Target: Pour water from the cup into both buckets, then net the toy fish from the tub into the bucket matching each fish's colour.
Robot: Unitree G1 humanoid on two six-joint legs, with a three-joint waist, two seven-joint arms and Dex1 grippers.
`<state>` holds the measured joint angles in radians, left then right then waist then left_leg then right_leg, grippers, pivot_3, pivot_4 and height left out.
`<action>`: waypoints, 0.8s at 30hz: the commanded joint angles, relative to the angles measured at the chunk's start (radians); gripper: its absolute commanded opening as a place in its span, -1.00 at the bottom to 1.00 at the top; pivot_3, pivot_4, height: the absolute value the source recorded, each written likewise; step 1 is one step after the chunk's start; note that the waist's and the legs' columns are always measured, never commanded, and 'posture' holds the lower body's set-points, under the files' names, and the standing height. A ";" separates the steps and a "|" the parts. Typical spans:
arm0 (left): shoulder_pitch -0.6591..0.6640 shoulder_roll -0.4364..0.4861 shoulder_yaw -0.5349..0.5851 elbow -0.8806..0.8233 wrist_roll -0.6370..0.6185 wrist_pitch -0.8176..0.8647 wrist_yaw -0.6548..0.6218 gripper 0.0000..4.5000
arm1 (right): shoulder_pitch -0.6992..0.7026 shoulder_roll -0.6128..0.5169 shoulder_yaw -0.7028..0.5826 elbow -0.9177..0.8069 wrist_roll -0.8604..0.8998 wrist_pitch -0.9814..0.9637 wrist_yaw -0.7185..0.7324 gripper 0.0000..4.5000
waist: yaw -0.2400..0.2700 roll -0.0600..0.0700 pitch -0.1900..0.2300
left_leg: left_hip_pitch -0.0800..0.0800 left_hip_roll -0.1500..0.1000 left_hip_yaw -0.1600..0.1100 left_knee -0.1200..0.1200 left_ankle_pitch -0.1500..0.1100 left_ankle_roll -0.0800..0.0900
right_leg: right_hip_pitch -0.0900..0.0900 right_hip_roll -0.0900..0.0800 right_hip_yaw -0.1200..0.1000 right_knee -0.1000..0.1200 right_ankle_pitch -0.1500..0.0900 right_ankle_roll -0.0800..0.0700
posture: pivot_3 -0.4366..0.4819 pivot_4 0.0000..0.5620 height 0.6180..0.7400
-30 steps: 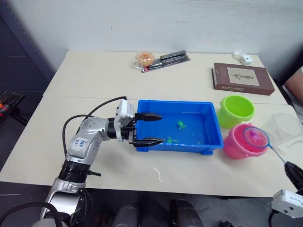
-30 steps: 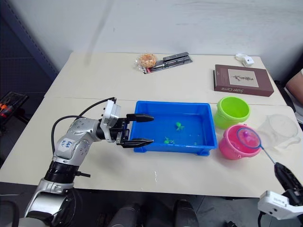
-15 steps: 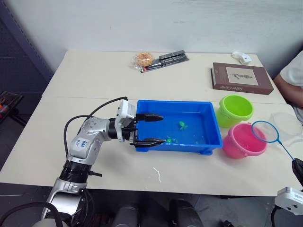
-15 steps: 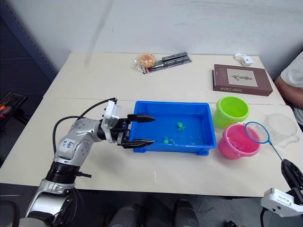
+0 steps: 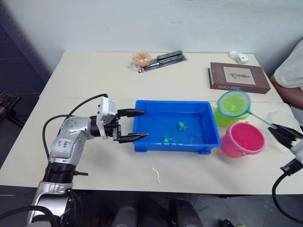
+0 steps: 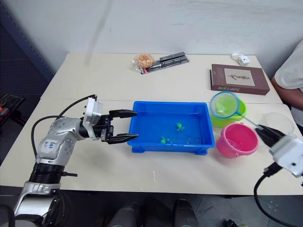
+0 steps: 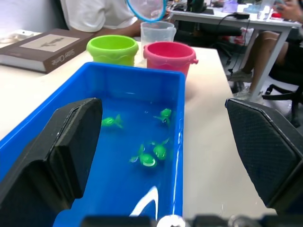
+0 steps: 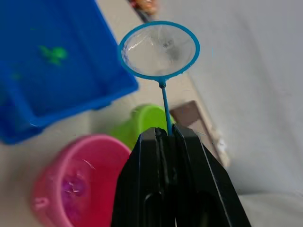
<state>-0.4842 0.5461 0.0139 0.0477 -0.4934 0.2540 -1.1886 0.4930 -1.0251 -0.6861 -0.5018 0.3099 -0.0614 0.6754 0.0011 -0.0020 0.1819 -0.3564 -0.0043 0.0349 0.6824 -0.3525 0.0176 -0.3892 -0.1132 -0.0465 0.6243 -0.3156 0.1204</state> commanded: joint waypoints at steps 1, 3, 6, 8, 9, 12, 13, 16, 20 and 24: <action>0.029 0.033 0.034 -0.055 -0.002 -0.010 0.009 0.98 | -0.069 -0.054 0.065 -0.034 0.004 0.125 0.045 -1.00 | 0.002 0.000 0.000 | 0.000 0.000 0.000 0.000 0.000 0.000 | 0.000 0.000 0.000 0.000 0.000 0.000 | -0.05 -0.47 0.97; 0.058 0.054 0.050 -0.085 -0.011 0.004 0.019 0.98 | -0.131 -0.098 0.133 -0.017 -0.052 0.159 0.063 -1.00 | 0.002 0.000 0.000 | -0.001 0.000 -0.001 0.000 0.000 0.000 | 0.000 0.000 -0.001 0.000 0.000 0.000 | -0.05 -0.47 0.97; 0.079 0.071 0.062 -0.110 -0.024 0.023 0.032 0.98 | -0.195 -0.131 0.201 0.011 -0.115 0.174 0.094 -1.00 | 0.008 0.000 0.000 | -0.003 0.000 -0.001 0.000 0.000 0.000 | -0.001 -0.001 -0.002 0.000 0.000 0.000 | -0.05 -0.47 0.97; 0.090 0.082 0.064 -0.132 -0.030 0.042 0.040 0.98 | -0.232 -0.154 0.242 0.044 -0.162 0.160 0.125 -1.00 | 0.012 0.000 0.000 | -0.003 0.000 -0.001 0.001 0.000 0.000 | -0.001 -0.001 -0.002 -0.001 0.000 0.000 | -0.05 -0.47 0.97; 0.089 0.092 0.063 -0.131 -0.027 0.052 0.038 0.98 | -0.282 -0.189 0.304 0.081 -0.197 0.150 0.151 -1.00 | 0.012 0.000 0.000 | -0.003 -0.001 -0.001 0.001 0.000 0.000 | -0.001 -0.001 -0.002 -0.001 0.000 0.000 | -0.05 -0.47 0.97; 0.076 0.116 0.047 -0.128 -0.015 0.074 0.029 0.98 | -0.439 -0.252 0.461 0.181 -0.266 0.122 0.213 -1.00 | 0.001 0.000 0.000 | -0.003 -0.001 0.000 0.001 0.000 0.000 | -0.002 -0.001 -0.001 -0.003 0.000 0.000 | -0.05 -0.47 0.97; 0.071 0.116 0.041 -0.132 -0.014 0.078 0.031 0.98 | -0.482 -0.255 0.491 0.206 -0.279 0.111 0.224 -1.00 | 0.000 0.000 0.000 | -0.003 -0.001 0.000 0.001 0.000 0.000 | -0.003 -0.001 -0.001 -0.003 0.000 0.000 | -0.05 -0.47 0.97; 0.054 0.107 0.027 -0.138 -0.009 0.087 0.041 0.98 | -0.594 -0.255 0.567 0.269 -0.304 0.098 0.273 -1.00 | -0.001 0.000 0.000 | -0.004 0.000 -0.001 0.000 0.000 -0.001 | -0.003 0.000 -0.003 -0.002 0.000 0.000 | -0.05 -0.47 0.97; 0.025 0.091 0.005 -0.124 0.000 0.083 0.047 0.98 | -0.703 -0.252 0.653 0.341 -0.325 0.051 0.361 -1.00 | -0.001 0.000 0.000 | -0.005 0.000 -0.001 0.001 0.000 -0.001 | -0.003 0.000 -0.003 -0.001 0.000 0.000 | -0.05 -0.47 0.97; -0.006 0.067 -0.012 -0.104 0.015 0.075 0.055 0.98 | -0.837 -0.227 0.748 0.386 -0.325 0.011 0.472 -1.00 | -0.002 0.000 0.000 | -0.005 -0.001 -0.001 0.002 0.000 -0.001 | -0.003 0.000 -0.004 -0.002 0.000 0.001 | -0.05 -0.47 0.97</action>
<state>-0.4763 0.6158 -0.0017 -0.0572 -0.4831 0.3432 -1.1402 -0.3211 -1.2561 0.0591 -0.1240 -0.0173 -0.0295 1.1073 -0.0008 -0.0022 0.1822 -0.3616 -0.0049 0.0340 0.6844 -0.3522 0.0167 -0.3924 -0.1133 -0.0500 0.6228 -0.3152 0.1212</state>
